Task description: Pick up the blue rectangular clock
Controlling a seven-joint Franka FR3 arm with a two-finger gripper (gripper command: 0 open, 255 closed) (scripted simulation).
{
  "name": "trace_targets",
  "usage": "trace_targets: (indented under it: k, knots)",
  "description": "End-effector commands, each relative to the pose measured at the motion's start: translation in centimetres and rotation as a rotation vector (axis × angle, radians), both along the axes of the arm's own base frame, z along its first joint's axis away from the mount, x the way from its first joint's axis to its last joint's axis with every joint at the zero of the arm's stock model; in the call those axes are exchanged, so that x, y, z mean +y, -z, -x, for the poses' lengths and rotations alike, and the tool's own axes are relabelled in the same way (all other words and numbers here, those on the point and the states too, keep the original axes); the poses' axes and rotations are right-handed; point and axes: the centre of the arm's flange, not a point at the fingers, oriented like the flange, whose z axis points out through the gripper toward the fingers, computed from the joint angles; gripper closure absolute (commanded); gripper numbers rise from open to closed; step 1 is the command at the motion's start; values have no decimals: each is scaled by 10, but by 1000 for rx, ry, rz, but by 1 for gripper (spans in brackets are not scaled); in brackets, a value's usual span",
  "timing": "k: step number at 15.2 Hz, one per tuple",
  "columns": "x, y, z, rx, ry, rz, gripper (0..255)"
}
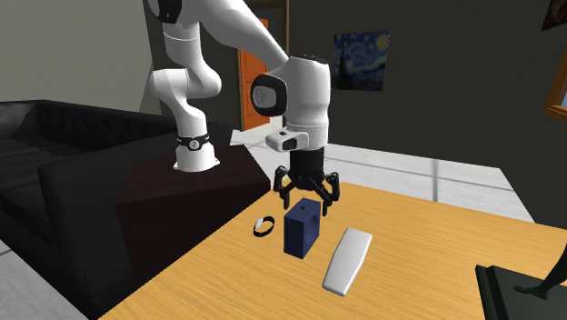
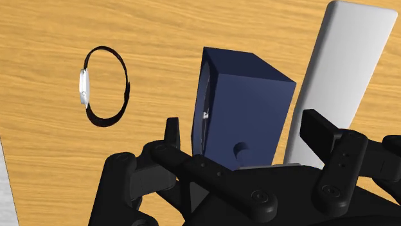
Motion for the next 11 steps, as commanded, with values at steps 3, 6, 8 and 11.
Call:
trace_targets:
  k: [3,6,8,11]
  knots:
    - [0,19,0,0,0,0,0]
    - [-1,19,-1,0,1,0,255]
    - [-1,19,-1,0,1,0,255]
    - [0,19,-1,0,1,0,255]
